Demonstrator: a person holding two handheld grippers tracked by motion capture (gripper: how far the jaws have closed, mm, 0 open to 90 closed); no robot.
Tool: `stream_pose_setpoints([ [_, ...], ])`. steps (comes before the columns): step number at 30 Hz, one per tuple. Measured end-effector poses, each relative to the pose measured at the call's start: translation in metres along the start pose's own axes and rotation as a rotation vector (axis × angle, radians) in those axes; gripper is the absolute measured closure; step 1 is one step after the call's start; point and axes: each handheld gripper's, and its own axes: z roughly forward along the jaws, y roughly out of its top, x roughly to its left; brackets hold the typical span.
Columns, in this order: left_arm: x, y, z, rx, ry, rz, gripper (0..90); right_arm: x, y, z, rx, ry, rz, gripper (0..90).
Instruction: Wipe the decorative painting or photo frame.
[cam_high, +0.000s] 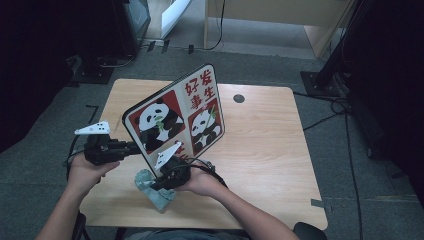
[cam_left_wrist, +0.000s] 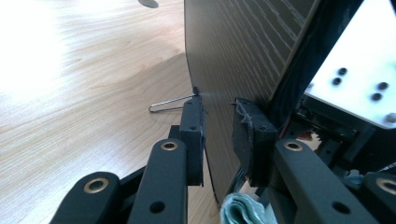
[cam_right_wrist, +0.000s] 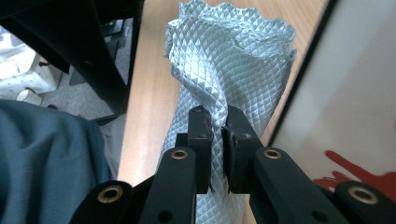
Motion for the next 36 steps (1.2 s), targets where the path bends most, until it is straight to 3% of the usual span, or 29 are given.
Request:
stream_pose_setpoints([
  [19,-0.001,-0.003,0.000,0.007,0.012,0.003,71.4,-0.008,0.001,-0.009,-0.010,-0.031,0.025,84.1],
  [28,0.002,-0.005,-0.001,-0.007,0.023,0.014,63.2,-0.009,0.002,-0.013,-0.018,-0.043,0.033,84.1],
  [36,0.008,-0.007,-0.001,-0.020,0.033,0.005,48.3,-0.011,0.002,-0.017,-0.028,-0.052,0.044,84.2],
])
